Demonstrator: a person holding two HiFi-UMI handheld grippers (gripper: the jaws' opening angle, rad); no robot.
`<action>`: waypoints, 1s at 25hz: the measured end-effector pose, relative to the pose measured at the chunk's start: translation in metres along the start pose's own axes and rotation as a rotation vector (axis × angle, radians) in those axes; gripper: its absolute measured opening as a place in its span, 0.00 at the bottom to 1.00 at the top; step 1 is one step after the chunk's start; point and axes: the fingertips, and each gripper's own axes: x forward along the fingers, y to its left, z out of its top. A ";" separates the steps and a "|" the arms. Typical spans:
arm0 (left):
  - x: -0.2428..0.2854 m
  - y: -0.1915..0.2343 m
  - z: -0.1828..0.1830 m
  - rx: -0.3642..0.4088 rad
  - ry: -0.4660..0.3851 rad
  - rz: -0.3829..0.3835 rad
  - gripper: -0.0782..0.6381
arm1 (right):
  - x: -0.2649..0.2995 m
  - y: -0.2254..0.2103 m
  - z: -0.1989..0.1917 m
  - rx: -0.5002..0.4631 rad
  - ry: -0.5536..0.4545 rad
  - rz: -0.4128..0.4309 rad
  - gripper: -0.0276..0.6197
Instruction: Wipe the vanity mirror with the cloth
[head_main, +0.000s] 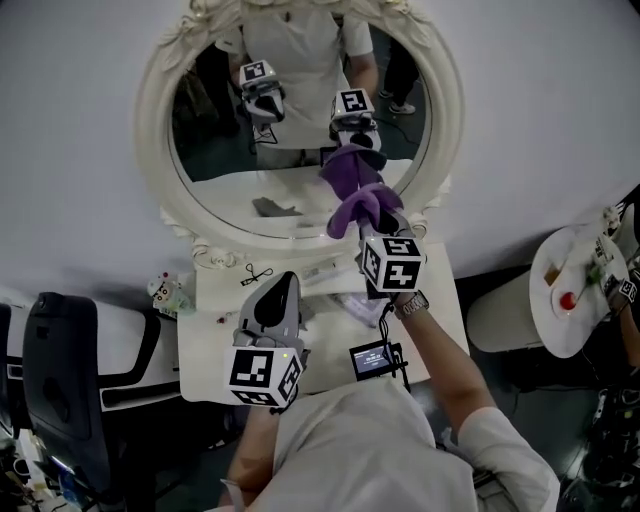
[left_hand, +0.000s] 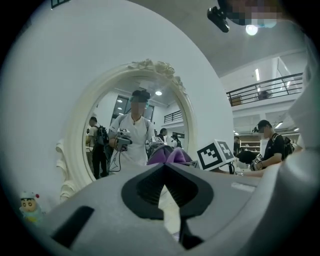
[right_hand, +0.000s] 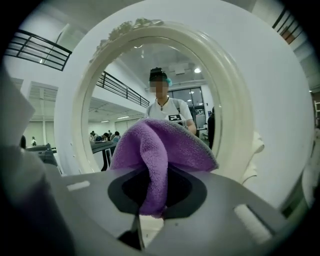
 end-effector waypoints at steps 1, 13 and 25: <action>0.005 -0.010 -0.002 0.002 0.001 -0.009 0.11 | -0.003 -0.015 -0.003 0.007 0.004 -0.017 0.13; 0.013 -0.012 -0.013 0.011 0.052 0.004 0.11 | 0.020 -0.066 -0.026 0.034 0.031 -0.074 0.13; -0.019 0.059 -0.031 -0.016 0.099 0.050 0.11 | 0.043 0.006 -0.030 0.037 0.033 -0.072 0.13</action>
